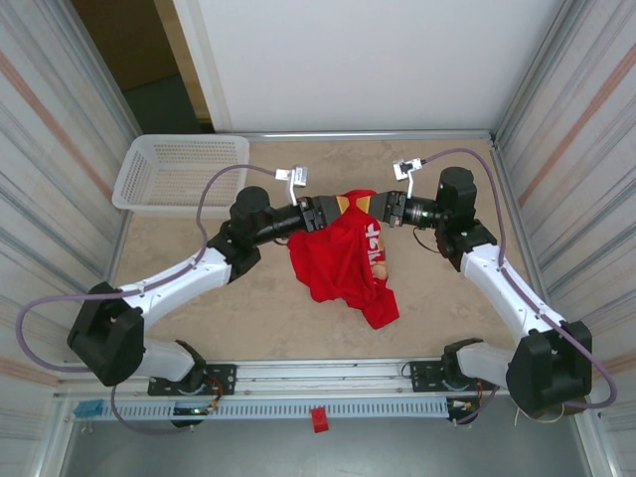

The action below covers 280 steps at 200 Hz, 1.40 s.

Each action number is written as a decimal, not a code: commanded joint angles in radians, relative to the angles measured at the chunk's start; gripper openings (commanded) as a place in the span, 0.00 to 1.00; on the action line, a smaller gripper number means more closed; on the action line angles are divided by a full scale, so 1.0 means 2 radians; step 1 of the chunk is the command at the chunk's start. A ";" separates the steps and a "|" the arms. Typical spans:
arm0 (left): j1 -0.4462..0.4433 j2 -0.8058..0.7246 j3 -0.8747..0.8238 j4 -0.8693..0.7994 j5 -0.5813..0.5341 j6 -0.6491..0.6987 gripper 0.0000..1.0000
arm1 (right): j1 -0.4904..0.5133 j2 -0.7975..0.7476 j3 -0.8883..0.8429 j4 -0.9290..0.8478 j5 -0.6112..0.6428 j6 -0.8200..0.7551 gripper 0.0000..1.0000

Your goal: Fold the inside-out t-shirt

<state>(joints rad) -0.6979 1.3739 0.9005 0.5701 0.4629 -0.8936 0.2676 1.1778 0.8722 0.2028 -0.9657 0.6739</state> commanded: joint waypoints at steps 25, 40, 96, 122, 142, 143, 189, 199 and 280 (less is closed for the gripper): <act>-0.006 0.024 0.002 0.051 -0.013 -0.026 0.58 | -0.003 -0.002 0.006 0.022 0.000 0.007 0.00; -0.007 0.029 0.005 0.050 -0.011 -0.026 0.58 | -0.003 -0.002 0.006 0.022 0.001 0.007 0.00; -0.014 0.040 0.008 0.066 -0.007 -0.033 0.43 | -0.003 -0.001 0.006 0.022 0.002 0.007 0.00; -0.015 0.044 0.011 0.072 -0.002 -0.033 0.23 | -0.003 -0.001 0.006 0.022 0.003 0.007 0.00; -0.015 0.042 0.016 0.071 -0.004 -0.033 0.00 | -0.006 -0.001 0.006 0.015 0.007 0.006 0.00; -0.015 0.041 0.017 0.071 -0.004 -0.033 0.00 | -0.006 -0.001 0.006 0.014 0.008 0.006 0.00; -0.005 0.015 0.112 -0.054 0.010 0.001 0.00 | -0.049 -0.023 -0.006 -0.018 0.040 0.017 0.59; -0.004 0.014 0.149 -0.098 0.019 0.015 0.00 | -0.049 -0.035 -0.004 -0.037 0.049 0.009 0.61; 0.001 0.042 0.288 -0.213 0.052 0.015 0.00 | 0.014 -0.129 0.060 -0.185 0.169 -0.086 0.67</act>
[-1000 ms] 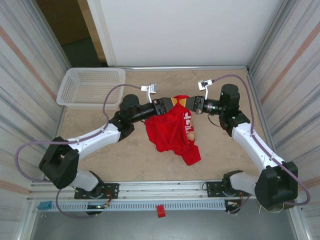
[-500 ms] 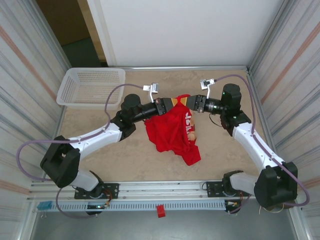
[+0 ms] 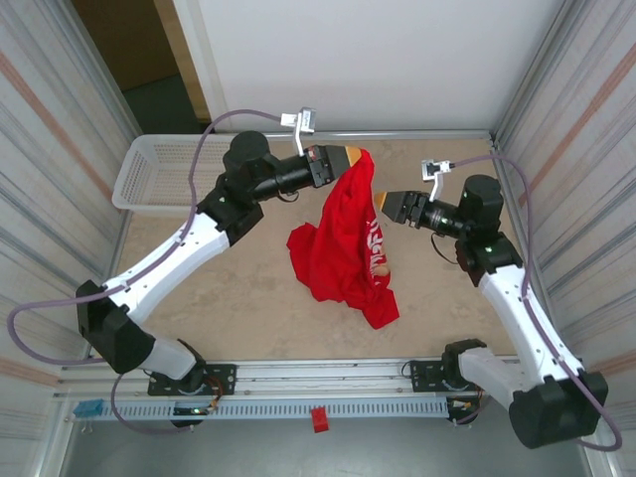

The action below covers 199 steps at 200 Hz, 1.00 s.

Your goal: Fold the inside-out t-shirt

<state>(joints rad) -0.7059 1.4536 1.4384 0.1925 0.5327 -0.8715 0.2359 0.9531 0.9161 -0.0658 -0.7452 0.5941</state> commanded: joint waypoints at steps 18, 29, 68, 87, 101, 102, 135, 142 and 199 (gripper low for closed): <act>0.005 0.005 0.022 -0.023 0.017 0.001 0.00 | 0.060 -0.009 0.055 -0.052 0.085 -0.054 0.68; 0.003 0.007 0.022 -0.022 0.014 -0.002 0.00 | 0.076 0.000 0.064 -0.051 0.102 -0.060 0.68; -0.004 0.014 0.027 -0.018 0.017 -0.010 0.00 | 0.088 0.053 0.086 -0.035 0.142 -0.057 0.63; -0.004 0.017 0.026 -0.018 0.012 -0.012 0.00 | 0.087 0.075 0.097 -0.023 0.140 -0.055 0.42; -0.002 0.020 0.024 -0.019 0.005 -0.011 0.00 | 0.084 0.086 0.107 -0.016 0.125 -0.053 0.03; -0.001 0.021 0.025 -0.020 0.005 -0.010 0.00 | 0.083 0.087 0.107 -0.015 0.122 -0.053 0.01; 0.041 0.022 -0.004 -0.040 -0.022 0.011 0.31 | 0.038 0.079 0.088 0.044 -0.010 -0.022 0.00; 0.053 0.021 -0.013 -0.048 -0.026 0.020 0.40 | 0.028 0.073 0.079 0.066 -0.037 -0.007 0.00; 0.069 -0.029 -0.135 0.007 -0.031 0.121 0.58 | 0.003 0.065 0.069 0.075 -0.098 0.003 0.00</act>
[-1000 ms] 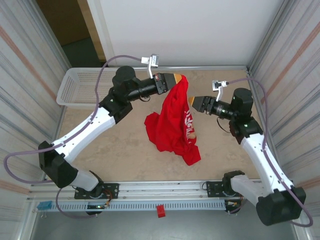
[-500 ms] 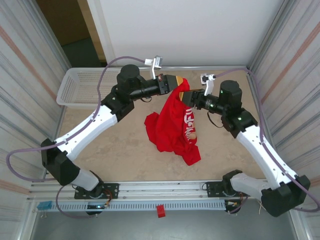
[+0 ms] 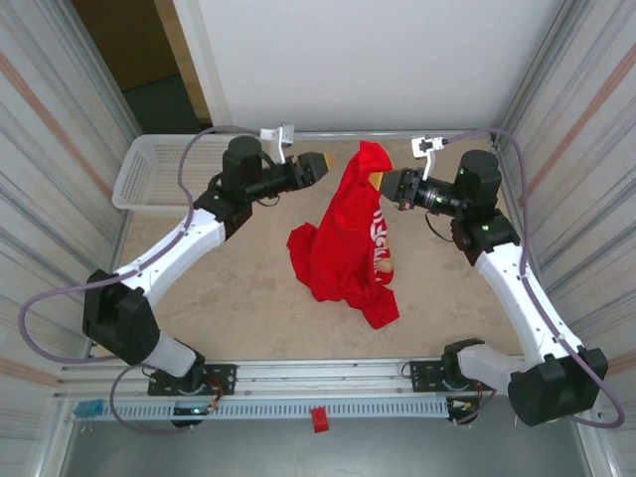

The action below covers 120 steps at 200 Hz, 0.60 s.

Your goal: Fold the inside-out t-shirt

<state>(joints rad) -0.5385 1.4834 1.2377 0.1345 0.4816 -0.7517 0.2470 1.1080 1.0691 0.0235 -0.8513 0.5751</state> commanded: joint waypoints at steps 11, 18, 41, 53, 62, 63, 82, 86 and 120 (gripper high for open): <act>-0.019 -0.053 -0.052 0.048 -0.007 0.072 0.59 | -0.003 -0.009 -0.010 0.036 -0.051 0.016 0.00; -0.023 -0.057 -0.059 0.053 -0.010 0.078 0.59 | -0.003 -0.008 -0.011 0.039 -0.052 0.018 0.00; -0.034 -0.065 -0.077 0.092 -0.001 0.090 0.62 | -0.002 -0.006 -0.014 0.042 -0.047 0.022 0.00; -0.038 -0.069 -0.086 0.113 0.000 0.091 0.62 | -0.002 -0.004 -0.015 0.042 -0.045 0.022 0.00; -0.041 -0.071 -0.091 0.126 -0.002 0.091 0.63 | -0.003 -0.003 -0.016 0.042 -0.044 0.022 0.00; -0.041 -0.071 -0.091 0.127 -0.003 0.091 0.63 | -0.003 -0.004 -0.016 0.042 -0.044 0.022 0.00; -0.046 -0.067 -0.090 0.138 -0.005 0.091 0.65 | -0.003 0.000 -0.018 0.051 -0.049 0.029 0.00; -0.046 -0.064 -0.086 0.131 -0.007 0.092 0.65 | -0.002 0.000 -0.019 0.055 -0.050 0.032 0.00; -0.052 -0.062 -0.085 0.145 -0.028 0.098 0.64 | -0.002 0.001 -0.022 0.059 -0.048 0.037 0.00</act>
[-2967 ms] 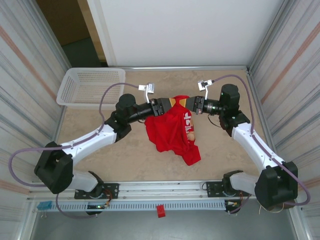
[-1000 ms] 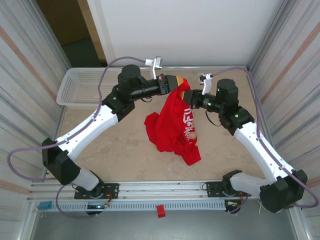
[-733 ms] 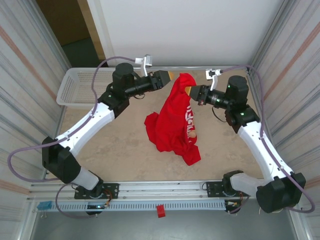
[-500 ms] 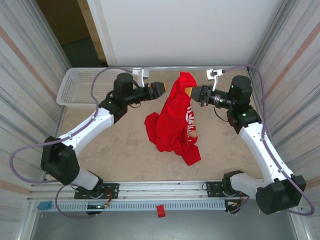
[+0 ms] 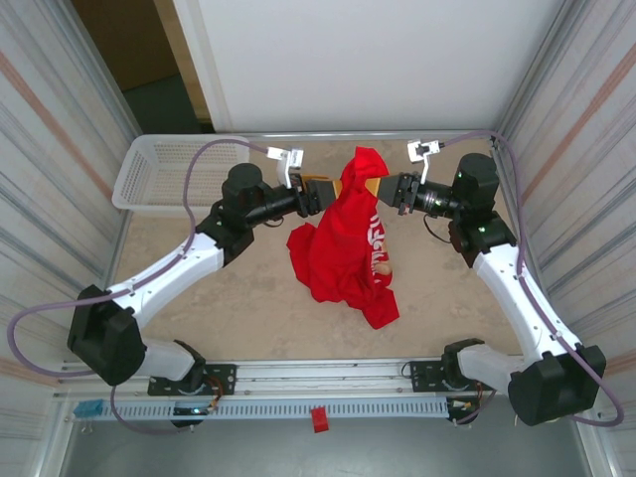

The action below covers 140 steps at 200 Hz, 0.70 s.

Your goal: Fold the inside-out t-shirt

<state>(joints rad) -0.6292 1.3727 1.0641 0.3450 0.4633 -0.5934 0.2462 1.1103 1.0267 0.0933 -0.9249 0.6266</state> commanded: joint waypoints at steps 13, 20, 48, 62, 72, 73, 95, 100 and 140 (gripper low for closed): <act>-0.007 -0.019 -0.004 0.052 -0.021 0.021 0.59 | -0.002 0.000 -0.002 0.020 -0.008 0.009 0.00; -0.009 -0.027 -0.008 0.060 -0.023 0.018 0.55 | -0.002 0.001 -0.002 0.020 -0.008 0.009 0.00; -0.017 -0.044 -0.003 0.093 -0.004 -0.011 0.48 | -0.001 0.007 -0.003 0.019 -0.005 0.009 0.00; -0.026 -0.039 0.011 0.096 0.010 -0.016 0.49 | -0.001 0.008 -0.004 0.019 -0.003 0.009 0.00; -0.034 -0.033 0.020 0.100 0.016 -0.018 0.50 | -0.002 0.008 -0.006 0.019 -0.002 0.008 0.00; -0.034 -0.032 0.021 0.101 0.017 -0.018 0.50 | -0.001 0.008 -0.006 0.019 -0.002 0.008 0.00; -0.048 -0.014 0.040 0.099 0.019 -0.020 0.50 | -0.001 0.007 -0.007 0.019 -0.001 0.009 0.00; -0.049 -0.009 0.042 0.100 0.018 -0.022 0.50 | -0.001 0.007 -0.007 0.019 -0.001 0.009 0.00; -0.053 0.018 0.055 0.113 0.014 -0.032 0.51 | 0.000 0.002 -0.010 0.018 0.001 0.010 0.00</act>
<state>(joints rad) -0.7334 1.3804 1.1351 0.5266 0.4812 -0.6346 0.2466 1.1275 1.0187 0.0978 -0.9199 0.6285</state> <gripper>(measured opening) 0.507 0.044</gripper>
